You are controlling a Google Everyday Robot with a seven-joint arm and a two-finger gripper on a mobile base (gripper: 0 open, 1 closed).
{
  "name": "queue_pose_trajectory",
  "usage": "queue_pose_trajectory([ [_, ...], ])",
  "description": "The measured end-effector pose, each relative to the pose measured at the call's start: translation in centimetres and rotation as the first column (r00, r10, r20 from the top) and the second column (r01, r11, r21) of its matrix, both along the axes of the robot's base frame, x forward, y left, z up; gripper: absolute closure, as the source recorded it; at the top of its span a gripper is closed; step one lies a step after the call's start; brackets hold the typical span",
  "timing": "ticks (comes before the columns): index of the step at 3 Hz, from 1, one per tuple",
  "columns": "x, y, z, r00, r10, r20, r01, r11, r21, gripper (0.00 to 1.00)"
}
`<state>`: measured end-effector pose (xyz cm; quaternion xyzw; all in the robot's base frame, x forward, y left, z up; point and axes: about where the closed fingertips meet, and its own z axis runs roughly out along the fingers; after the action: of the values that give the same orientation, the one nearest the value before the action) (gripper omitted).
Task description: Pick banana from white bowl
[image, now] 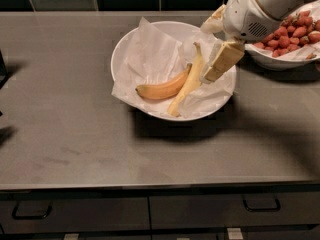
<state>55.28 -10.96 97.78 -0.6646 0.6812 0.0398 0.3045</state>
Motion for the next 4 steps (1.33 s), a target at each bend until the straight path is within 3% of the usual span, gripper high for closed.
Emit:
queue_pose_trajectory([
  [1, 1.5, 0.8, 0.3, 0.9994, 0.019, 0.028, -0.019, 1.000, 0.005, 0.17],
  [3, 4.0, 2.5, -0.2, 0.9901, 0.098, 0.100, -0.095, 0.995, -0.039, 0.28],
  [4, 3.3, 2.2, -2.3, 0.9896, 0.125, 0.071, -0.120, 0.990, -0.068, 0.31],
])
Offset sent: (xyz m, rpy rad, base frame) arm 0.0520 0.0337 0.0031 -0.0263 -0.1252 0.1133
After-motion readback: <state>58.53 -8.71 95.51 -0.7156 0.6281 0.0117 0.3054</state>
